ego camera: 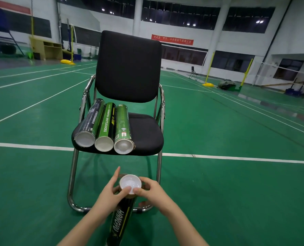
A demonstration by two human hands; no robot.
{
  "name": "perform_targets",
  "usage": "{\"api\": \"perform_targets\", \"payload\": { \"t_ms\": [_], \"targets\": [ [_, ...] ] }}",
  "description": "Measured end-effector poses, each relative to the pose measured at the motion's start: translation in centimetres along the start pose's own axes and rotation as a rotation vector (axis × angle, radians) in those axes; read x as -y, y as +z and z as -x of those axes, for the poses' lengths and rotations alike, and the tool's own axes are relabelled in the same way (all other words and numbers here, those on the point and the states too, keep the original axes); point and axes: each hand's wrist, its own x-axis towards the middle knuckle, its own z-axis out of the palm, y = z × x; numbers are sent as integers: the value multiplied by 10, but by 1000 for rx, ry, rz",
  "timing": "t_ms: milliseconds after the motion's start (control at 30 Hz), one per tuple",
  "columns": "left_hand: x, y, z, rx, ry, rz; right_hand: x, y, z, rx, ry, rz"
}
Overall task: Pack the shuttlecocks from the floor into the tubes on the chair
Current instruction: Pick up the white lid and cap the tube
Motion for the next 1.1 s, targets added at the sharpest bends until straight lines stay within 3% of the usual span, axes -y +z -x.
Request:
{"api": "perform_targets", "payload": {
  "t_ms": [200,567,800,967,1100],
  "targets": [
    [-27,8,19,-3,64,35,23,-15,27,-70,-107,14],
    [-142,33,63,26,289,117,126,-64,100,-190,-377,51],
    [-203,45,91,65,537,177,180,-87,145,-331,-588,134],
    [-210,51,90,55,680,116,183,-92,149,-365,-665,129],
    [-194,49,67,33,697,15,162,-93,124,-329,-617,34]
  ]
}}
